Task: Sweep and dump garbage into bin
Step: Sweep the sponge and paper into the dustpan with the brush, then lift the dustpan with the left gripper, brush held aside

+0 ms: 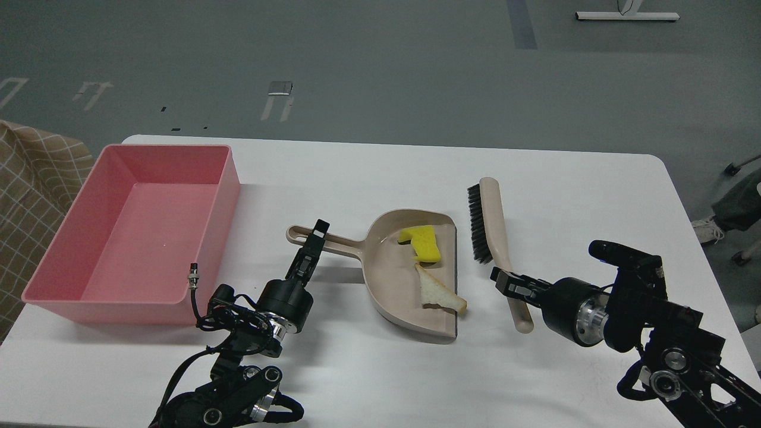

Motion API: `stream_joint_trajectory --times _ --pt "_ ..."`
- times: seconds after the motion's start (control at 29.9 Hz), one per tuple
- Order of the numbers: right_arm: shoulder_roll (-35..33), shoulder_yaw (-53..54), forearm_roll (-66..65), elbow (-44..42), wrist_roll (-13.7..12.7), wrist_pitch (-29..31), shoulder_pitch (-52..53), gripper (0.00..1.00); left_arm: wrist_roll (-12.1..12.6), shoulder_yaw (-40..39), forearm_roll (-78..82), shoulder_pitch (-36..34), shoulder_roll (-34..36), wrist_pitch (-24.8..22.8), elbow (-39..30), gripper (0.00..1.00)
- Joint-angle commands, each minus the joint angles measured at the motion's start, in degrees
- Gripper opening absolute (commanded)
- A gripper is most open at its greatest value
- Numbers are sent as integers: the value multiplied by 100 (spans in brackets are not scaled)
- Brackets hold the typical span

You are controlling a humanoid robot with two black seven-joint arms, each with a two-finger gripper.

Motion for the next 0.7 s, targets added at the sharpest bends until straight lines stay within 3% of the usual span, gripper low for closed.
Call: stream_joint_trajectory --times 0.0,0.43,0.67 --pt "-470 238 281 -2 -1 0 -23 23 0 0 0 1 -8 0 0 12" --pt "-929 590 659 -2 8 0 -304 23 9 0 -27 -17 -26 0 -9 12" --pt "-999 695 668 -2 34 0 -489 23 158 -9 -203 -61 -43 0 -53 12"
